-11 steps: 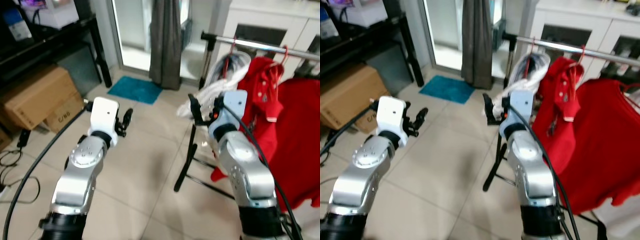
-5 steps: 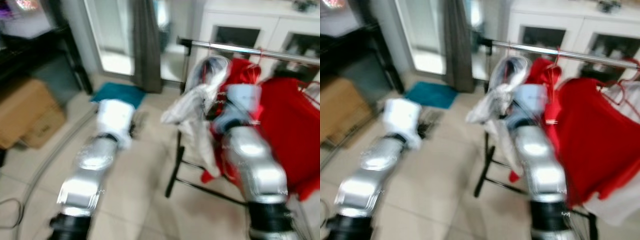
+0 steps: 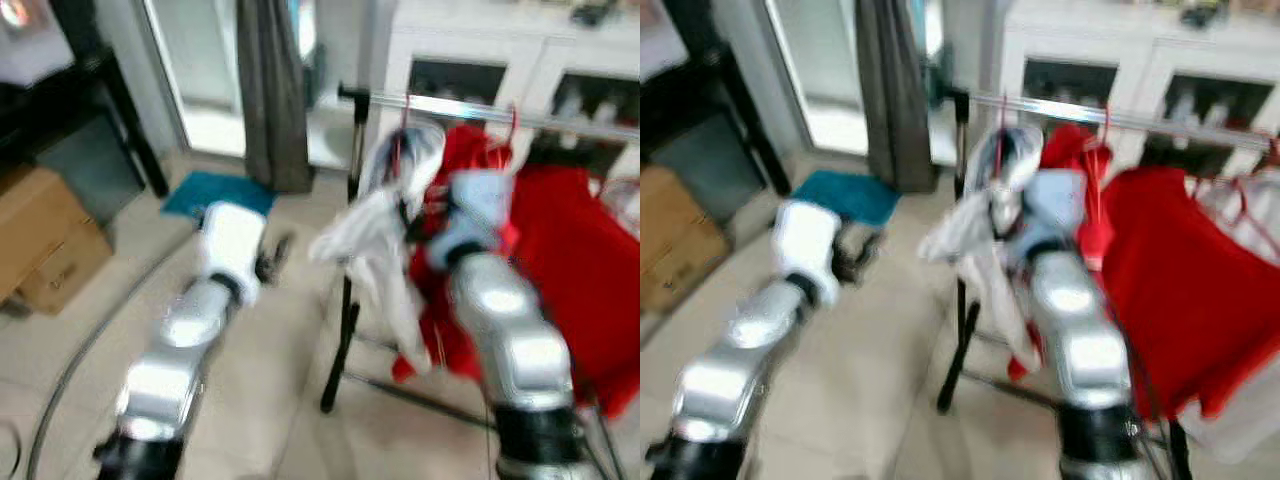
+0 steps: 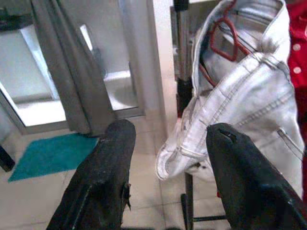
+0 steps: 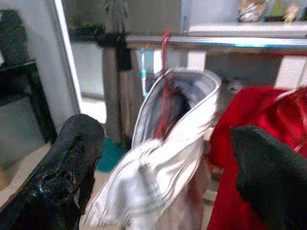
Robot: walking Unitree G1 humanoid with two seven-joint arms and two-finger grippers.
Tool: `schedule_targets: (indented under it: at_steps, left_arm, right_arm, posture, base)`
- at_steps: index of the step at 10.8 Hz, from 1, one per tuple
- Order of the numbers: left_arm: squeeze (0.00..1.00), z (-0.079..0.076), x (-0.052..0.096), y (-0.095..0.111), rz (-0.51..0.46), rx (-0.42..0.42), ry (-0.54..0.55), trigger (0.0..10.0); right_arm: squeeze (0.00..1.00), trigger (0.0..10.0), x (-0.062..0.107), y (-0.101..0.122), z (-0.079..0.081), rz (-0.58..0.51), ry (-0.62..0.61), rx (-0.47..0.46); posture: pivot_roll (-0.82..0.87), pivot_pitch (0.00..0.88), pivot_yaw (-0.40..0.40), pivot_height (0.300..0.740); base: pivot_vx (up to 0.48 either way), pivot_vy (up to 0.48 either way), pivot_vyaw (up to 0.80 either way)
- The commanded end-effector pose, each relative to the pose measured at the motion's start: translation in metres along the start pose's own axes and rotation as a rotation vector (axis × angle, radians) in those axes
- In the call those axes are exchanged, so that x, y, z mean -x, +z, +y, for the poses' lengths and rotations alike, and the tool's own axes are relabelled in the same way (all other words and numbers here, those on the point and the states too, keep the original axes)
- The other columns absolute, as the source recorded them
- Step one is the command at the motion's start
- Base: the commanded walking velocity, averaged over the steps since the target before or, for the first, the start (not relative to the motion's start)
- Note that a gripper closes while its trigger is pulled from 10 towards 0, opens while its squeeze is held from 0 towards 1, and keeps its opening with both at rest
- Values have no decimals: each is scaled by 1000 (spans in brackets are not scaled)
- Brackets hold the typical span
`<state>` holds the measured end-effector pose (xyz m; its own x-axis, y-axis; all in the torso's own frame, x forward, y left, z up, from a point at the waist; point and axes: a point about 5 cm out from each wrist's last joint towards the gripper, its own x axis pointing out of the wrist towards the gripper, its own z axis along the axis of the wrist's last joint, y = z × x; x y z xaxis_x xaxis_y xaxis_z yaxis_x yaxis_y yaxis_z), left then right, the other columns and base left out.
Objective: Hang hanger
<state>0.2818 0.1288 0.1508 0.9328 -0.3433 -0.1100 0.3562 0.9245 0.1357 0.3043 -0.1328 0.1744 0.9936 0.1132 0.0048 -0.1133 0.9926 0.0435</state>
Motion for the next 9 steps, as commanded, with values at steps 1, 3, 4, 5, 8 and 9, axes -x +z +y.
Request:
schedule_targets:
  at_steps: [1,3,4,5,8,9]
  left_arm:
    - [0,7,2,3,-7,-12,11,10000]
    - [0,7,2,2,-2,-25,-5,10000]
    - [0,6,4,3,2,-29,-14,10000]
    - [0,7,6,2,7,-39,-15,10000]
    - [0,12,14,1,20,-61,-18,10000]
    - [0,12,15,2,13,-64,-45,10000]
  right_arm:
    - [0,10000,-2,9,10,-26,38,-17]
    - [0,10000,-5,8,12,-10,49,-34]
    - [0,10000,-7,9,12,-8,53,-54]
    - [0,10000,-10,9,13,10,72,-143]
    - [0,10000,-16,13,15,18,123,-131]
    - [0,10000,-16,23,19,-4,169,-141]
  posture:
    - [-84,0,9,740]
    - [-70,0,7,740]
    - [-63,0,13,740]
    - [-49,0,12,740]
    - [-28,0,3,740]
    - [-29,0,-5,740]
  base:
    - [311,0,0]
    - [307,0,-800]
    - [311,0,-800]
    - [315,0,0]
    - [205,0,0]
    - [0,0,0]
